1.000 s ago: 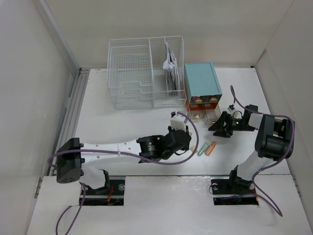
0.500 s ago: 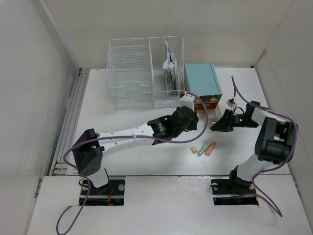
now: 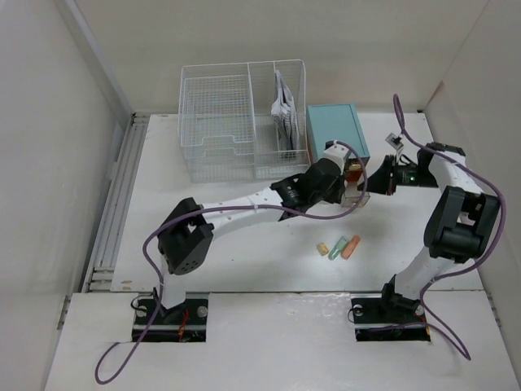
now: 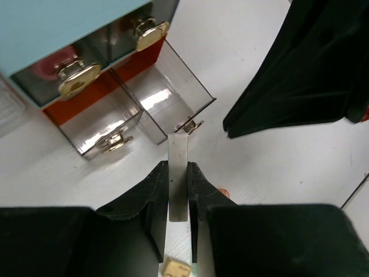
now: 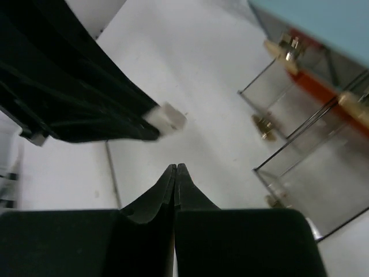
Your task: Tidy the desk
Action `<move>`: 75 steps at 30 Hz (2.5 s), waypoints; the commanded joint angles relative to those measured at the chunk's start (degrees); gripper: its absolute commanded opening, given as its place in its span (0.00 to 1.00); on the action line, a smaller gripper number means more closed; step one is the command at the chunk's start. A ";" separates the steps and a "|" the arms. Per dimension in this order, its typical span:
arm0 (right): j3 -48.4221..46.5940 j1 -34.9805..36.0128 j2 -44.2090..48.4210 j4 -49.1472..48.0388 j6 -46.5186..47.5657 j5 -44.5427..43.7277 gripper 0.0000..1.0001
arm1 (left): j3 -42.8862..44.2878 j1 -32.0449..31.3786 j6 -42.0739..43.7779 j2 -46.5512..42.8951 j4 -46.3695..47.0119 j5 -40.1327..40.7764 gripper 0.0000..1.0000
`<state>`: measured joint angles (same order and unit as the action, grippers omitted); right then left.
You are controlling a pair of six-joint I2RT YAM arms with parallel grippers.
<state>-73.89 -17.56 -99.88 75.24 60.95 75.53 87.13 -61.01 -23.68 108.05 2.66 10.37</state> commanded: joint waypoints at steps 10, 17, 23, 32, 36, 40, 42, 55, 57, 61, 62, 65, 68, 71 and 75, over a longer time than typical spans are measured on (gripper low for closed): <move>0.37 -3.18 27.74 -33.86 -18.88 -9.14 0.16 | 16.83 2.13 14.27 11.38 -3.18 -8.00 0.00; 6.67 -3.18 40.55 -54.95 -34.57 -26.13 0.12 | 30.63 3.88 15.95 20.70 -9.68 -8.00 0.00; 7.43 -3.18 40.46 -52.04 -37.03 -24.90 0.11 | 35.21 5.12 15.95 25.45 -11.53 -9.49 0.00; 9.11 -3.18 43.19 -52.04 -37.04 -26.04 0.13 | 37.40 6.17 15.95 28.36 -11.53 -12.13 0.03; 9.64 -4.58 42.66 -52.04 -37.04 -24.99 0.13 | 37.41 6.17 15.95 28.36 -11.53 -13.71 0.23; 9.64 -5.11 40.56 -51.42 -37.04 -23.76 0.13 | 37.41 6.17 15.95 27.83 -11.01 -13.71 0.51; 9.64 -5.64 40.55 -51.42 -37.04 -23.76 0.13 | 37.41 6.17 15.95 27.30 -11.01 -13.71 0.53; 14.38 -6.17 46.87 -49.58 -25.74 -17.79 0.53 | 21.70 4.86 14.28 8.54 -2.67 -8.62 0.48; 16.40 -6.17 50.29 -45.22 -20.11 -13.51 0.50 | 14.17 3.45 13.67 3.42 -0.29 -5.20 0.42; 19.39 -6.17 56.36 -35.63 -4.65 -7.33 0.12 | 1.49 0.91 11.56 -9.06 4.29 -1.85 0.14; 20.79 -6.17 57.33 -34.65 -1.48 -6.71 0.04 | -0.89 -0.15 10.77 -13.35 4.81 -0.89 0.00; 23.26 -6.17 58.65 -30.96 4.34 -6.18 0.05 | -12.74 -2.09 6.29 -21.89 6.13 2.11 0.00; 25.20 -2.06 57.34 -28.13 7.78 -9.59 0.48 | -28.03 -3.93 -0.10 -30.58 9.11 5.27 0.00; 24.33 6.88 51.91 -25.86 7.09 -17.41 0.49 | -40.06 -6.65 -7.31 -37.35 12.89 8.51 0.00; 23.17 20.08 49.43 -28.65 -0.37 -30.85 0.10 | -49.86 -9.56 -12.08 -41.69 16.06 10.36 0.06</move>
<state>-48.82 -4.43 -50.09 46.57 63.22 54.65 41.52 -68.71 -28.53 69.65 14.24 17.02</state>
